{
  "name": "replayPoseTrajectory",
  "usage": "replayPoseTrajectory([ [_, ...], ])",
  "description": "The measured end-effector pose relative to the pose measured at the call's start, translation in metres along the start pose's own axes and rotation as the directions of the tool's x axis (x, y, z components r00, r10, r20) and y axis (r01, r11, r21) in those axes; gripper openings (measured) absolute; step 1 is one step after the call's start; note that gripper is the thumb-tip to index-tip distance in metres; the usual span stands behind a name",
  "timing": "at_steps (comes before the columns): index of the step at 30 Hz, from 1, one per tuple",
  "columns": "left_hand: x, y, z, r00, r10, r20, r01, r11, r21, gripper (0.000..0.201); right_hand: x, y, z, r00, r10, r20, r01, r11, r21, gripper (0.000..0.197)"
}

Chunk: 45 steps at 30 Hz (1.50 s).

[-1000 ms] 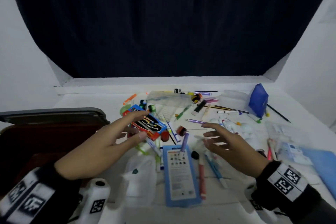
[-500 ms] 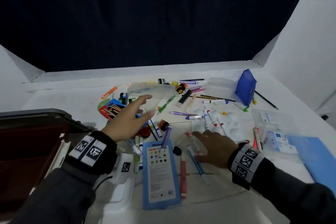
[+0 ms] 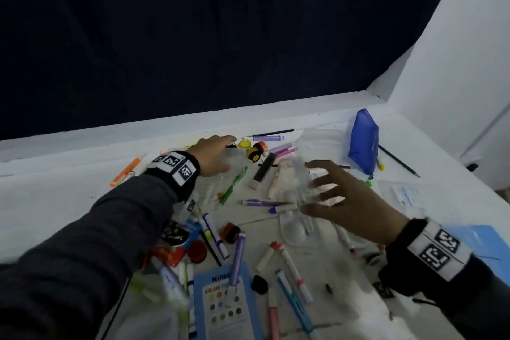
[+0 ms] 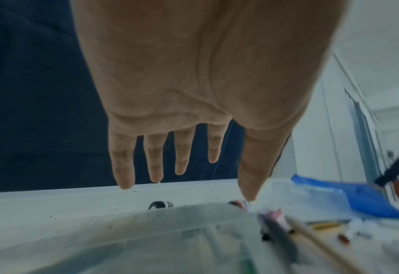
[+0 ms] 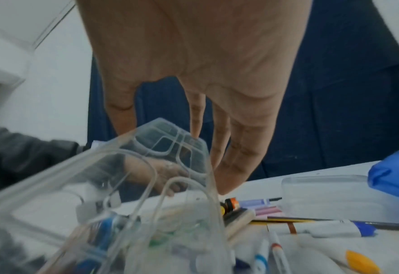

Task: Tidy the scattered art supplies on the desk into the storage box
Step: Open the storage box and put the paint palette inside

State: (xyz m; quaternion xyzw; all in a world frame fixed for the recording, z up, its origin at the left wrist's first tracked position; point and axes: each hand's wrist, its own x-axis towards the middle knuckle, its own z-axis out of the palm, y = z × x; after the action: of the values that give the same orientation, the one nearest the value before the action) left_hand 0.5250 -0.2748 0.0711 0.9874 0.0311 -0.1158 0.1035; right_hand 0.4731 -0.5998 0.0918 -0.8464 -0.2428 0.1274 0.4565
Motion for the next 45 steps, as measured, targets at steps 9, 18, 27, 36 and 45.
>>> replayPoseTrajectory([
  [9,0.06,-0.001,0.021,0.995,0.055,0.089,-0.078,0.954,0.288,0.074,0.014,0.019,-0.004,0.952,0.232,-0.198,-0.065,0.789,0.611,0.111],
  [18,0.009,0.015,-0.035,0.974,0.086,-0.209,-0.076,0.996,0.054,0.086,-0.01,0.041,0.008,0.952,0.276,-0.13,-0.091,0.663,0.743,0.099],
  [27,-0.143,0.043,-0.069,0.642,-0.217,-0.735,-0.357,0.765,-0.537,0.078,-0.043,0.037,0.007,0.983,0.182,0.018,-0.134,0.652,0.746,0.105],
  [36,-0.279,0.093,0.051,0.797,-0.386,-0.465,-0.53,-0.078,-0.844,0.075,-0.1,0.055,0.019,0.978,0.065,0.198,-0.199,0.569,0.798,0.101],
  [45,-0.369,0.125,0.15,0.926,-0.334,-0.175,-0.181,0.014,-0.983,0.083,-0.162,0.074,0.022,0.942,-0.069,0.328,-0.229,0.582,0.78,0.09],
])
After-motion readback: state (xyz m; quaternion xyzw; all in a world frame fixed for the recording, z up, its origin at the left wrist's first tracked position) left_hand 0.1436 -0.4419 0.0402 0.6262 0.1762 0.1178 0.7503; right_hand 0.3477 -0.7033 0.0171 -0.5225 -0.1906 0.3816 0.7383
